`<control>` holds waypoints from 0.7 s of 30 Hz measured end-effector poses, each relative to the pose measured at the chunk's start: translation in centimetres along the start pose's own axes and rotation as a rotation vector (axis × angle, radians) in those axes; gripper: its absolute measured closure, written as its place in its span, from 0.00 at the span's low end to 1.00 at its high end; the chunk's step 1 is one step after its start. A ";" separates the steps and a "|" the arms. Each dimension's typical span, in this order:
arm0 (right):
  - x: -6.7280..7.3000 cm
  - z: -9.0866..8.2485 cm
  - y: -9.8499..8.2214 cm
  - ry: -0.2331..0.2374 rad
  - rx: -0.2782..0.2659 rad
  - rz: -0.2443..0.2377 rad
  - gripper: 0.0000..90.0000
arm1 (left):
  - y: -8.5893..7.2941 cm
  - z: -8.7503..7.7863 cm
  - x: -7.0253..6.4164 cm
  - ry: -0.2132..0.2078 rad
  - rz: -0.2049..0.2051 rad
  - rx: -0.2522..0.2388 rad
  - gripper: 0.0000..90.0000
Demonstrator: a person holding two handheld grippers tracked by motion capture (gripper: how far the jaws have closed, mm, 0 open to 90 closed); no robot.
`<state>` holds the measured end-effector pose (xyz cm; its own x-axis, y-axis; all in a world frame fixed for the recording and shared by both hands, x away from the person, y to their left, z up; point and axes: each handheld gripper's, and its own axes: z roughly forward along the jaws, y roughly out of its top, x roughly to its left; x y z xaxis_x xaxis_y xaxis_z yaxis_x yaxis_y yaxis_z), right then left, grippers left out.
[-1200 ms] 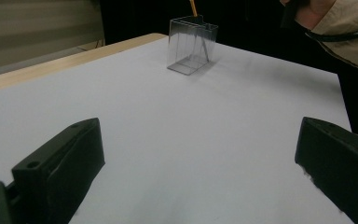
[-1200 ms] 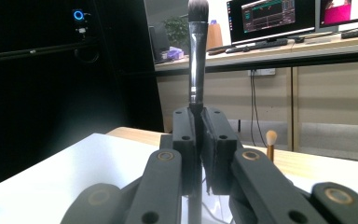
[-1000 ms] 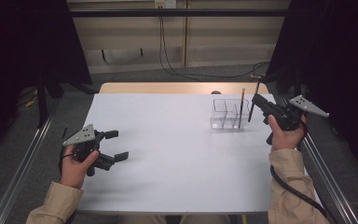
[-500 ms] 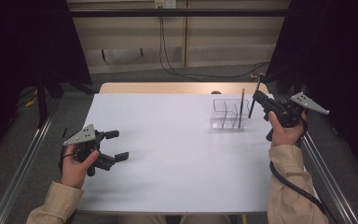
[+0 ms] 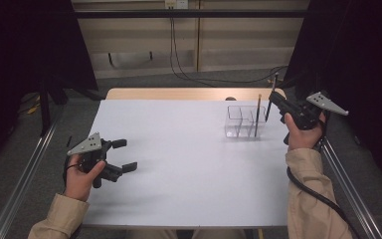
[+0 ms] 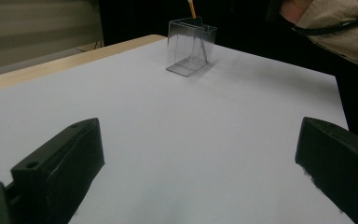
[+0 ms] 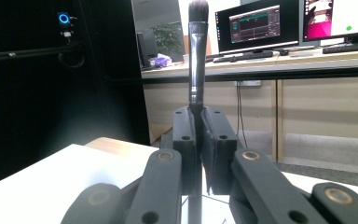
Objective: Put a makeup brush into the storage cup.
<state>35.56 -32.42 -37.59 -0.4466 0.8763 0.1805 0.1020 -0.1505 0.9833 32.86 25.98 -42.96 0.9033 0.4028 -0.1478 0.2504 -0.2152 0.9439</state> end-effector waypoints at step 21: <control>-1.1 2.1 -1.8 -0.048 0.032 -0.021 0.94 | -0.2 0.0 0.1 -0.002 -0.001 0.004 0.01</control>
<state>37.75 -32.16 -39.57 -0.4058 0.9002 0.1582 0.1222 -0.1181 0.9855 32.94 26.07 -43.14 0.9036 0.4014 -0.1494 0.2526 -0.2179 0.9427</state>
